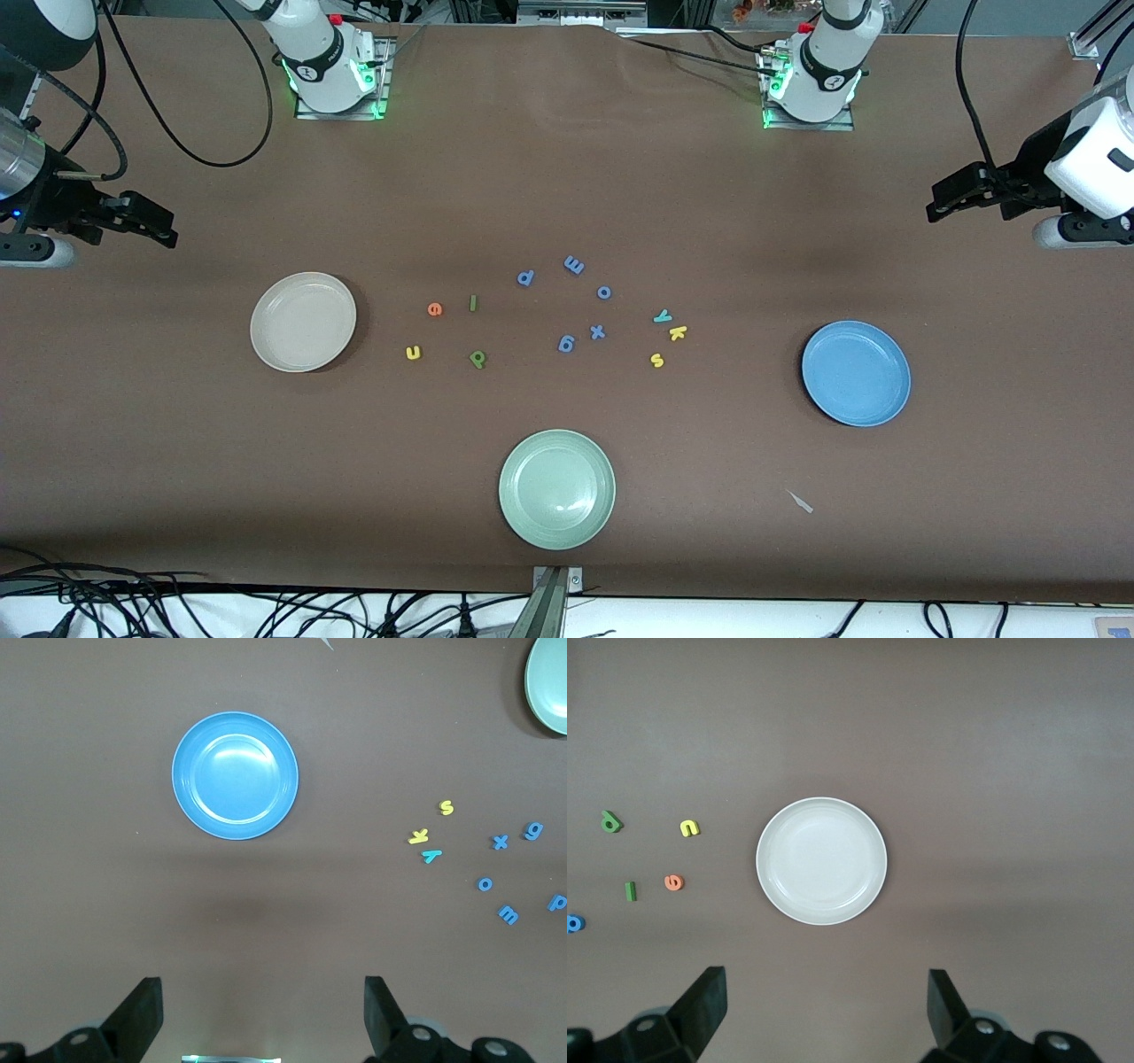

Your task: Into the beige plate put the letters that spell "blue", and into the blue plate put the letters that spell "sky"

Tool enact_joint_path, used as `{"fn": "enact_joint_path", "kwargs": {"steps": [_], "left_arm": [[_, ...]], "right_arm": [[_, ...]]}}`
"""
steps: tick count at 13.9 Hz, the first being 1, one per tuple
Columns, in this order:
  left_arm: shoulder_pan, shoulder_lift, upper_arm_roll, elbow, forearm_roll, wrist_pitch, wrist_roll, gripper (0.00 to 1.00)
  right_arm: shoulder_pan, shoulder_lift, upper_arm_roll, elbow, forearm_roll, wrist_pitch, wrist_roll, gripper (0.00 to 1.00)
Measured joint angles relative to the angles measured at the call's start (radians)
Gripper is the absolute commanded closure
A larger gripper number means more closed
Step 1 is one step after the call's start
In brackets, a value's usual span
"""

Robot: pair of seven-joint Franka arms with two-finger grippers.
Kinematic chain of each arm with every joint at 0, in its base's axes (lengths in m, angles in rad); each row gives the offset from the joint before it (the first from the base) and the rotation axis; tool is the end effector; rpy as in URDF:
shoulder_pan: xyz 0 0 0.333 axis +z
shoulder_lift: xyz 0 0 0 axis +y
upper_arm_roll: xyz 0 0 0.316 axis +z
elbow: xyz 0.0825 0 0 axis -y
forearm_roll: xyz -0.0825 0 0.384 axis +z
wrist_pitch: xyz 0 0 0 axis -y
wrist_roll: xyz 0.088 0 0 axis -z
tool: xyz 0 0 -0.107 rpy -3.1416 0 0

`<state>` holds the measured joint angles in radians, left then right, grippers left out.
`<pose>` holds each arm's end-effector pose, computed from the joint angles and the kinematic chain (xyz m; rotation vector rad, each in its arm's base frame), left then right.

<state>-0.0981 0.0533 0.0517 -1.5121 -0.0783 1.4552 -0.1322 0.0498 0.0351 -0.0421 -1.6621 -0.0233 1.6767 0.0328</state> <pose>0.5574 -0.0358 0.6131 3.0686 0.1245 -0.1790 0.5707 0.0025 0.5706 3.1162 -0.0349 -0.0311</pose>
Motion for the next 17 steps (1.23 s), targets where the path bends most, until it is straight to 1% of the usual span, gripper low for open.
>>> {"fn": "enact_joint_path", "kwargs": {"steps": [9, 14, 17], "left_arm": [[0.002, 0.003, -0.001, -0.013, 0.003, -0.01, 0.0, 0.0], [-0.005, 0.01, -0.042, -0.016, 0.004, -0.035, -0.002, 0.0], [-0.001, 0.034, -0.04, -0.016, 0.052, -0.028, -0.001, 0.0]], "right_arm": [[-0.001, 0.0, -0.005, 0.0, 0.0, -0.002, 0.0, 0.0], [-0.001, 0.0, -0.006, 0.0, 0.0, -0.002, 0.0, 0.0], [-0.001, 0.0, -0.006, 0.0, 0.0, -0.002, 0.0, 0.0]]}}
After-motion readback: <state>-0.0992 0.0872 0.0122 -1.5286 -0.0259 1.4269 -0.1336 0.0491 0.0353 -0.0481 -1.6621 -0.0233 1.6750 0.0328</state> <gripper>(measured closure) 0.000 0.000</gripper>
